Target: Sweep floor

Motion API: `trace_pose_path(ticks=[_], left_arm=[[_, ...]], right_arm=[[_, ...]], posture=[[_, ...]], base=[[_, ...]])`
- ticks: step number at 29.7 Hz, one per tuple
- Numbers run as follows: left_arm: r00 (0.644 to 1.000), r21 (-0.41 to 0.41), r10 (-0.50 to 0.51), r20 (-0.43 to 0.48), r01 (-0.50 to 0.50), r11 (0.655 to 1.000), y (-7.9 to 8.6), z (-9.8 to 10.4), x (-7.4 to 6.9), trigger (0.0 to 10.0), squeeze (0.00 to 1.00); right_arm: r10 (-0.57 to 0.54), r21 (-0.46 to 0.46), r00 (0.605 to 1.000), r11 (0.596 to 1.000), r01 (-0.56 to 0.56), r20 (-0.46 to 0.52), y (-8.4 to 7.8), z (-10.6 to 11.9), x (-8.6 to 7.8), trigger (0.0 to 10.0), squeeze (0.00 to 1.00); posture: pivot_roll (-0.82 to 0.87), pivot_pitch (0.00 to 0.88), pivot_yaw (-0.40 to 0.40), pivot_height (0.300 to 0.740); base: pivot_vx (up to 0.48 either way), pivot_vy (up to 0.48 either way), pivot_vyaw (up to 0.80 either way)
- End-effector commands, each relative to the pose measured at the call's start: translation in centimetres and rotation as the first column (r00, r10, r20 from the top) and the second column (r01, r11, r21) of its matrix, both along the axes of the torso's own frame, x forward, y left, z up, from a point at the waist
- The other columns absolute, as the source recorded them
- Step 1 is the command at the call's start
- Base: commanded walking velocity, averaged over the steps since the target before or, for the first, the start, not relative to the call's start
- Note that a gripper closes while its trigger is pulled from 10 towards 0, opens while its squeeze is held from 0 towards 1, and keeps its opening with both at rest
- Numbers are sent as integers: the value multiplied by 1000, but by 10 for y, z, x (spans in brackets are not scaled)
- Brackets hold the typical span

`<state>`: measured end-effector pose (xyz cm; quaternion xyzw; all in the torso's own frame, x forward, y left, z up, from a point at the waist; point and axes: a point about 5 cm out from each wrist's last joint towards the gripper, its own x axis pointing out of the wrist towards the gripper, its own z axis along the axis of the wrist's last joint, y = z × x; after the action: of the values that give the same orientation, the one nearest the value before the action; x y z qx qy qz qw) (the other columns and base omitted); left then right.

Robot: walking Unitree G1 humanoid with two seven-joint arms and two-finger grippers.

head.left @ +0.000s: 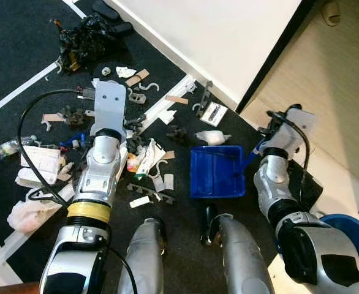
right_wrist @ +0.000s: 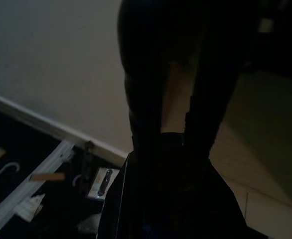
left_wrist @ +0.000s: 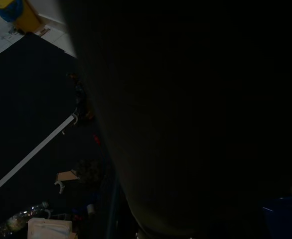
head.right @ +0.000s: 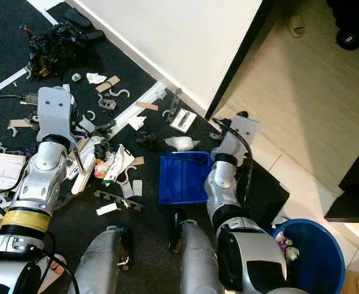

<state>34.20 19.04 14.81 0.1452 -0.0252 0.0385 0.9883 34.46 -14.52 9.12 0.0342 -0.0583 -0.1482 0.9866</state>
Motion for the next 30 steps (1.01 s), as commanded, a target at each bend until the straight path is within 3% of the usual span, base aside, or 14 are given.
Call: trace_pose_path(ticks=[1,11,18,26,28,30], left_arm=[[1000,-7,-7,-26,7,1000,-3,-9,-3,10000,0],[999,-3,-8,-31,8,1000,-3,-10,-2,10000,0],[999,2,-13,-47,13,1000,-4,-11,0,10000,0],[998,-15,-19,-67,18,1000,-5,-13,1,10000,0],[996,-51,-51,-72,48,998,-12,-17,1,10000,0],[992,-38,-70,-102,67,997,-21,-25,2,10000,0]], right_arm=[[66,-14,990,998,-68,-125,10,-24,-10,10000,0],[86,-90,973,990,-108,-216,3,-34,-12,10000,0],[-14,-157,941,987,-42,-338,-16,-52,-22,10000,0],[-40,-85,929,996,9,-367,-18,-55,-22,10000,0],[-31,-39,930,999,17,-367,-11,-53,-20,10000,0],[-16,-22,932,1000,8,-363,-5,-51,-17,10000,0]], posture=[[178,333,-46,740],[172,323,-46,740],[175,323,-45,740],[169,322,-44,740],[169,318,-45,740],[168,320,-47,740]], base=[[0,0,0],[0,0,0],[0,0,0],[0,0,0],[0,0,0],[0,0,0]])
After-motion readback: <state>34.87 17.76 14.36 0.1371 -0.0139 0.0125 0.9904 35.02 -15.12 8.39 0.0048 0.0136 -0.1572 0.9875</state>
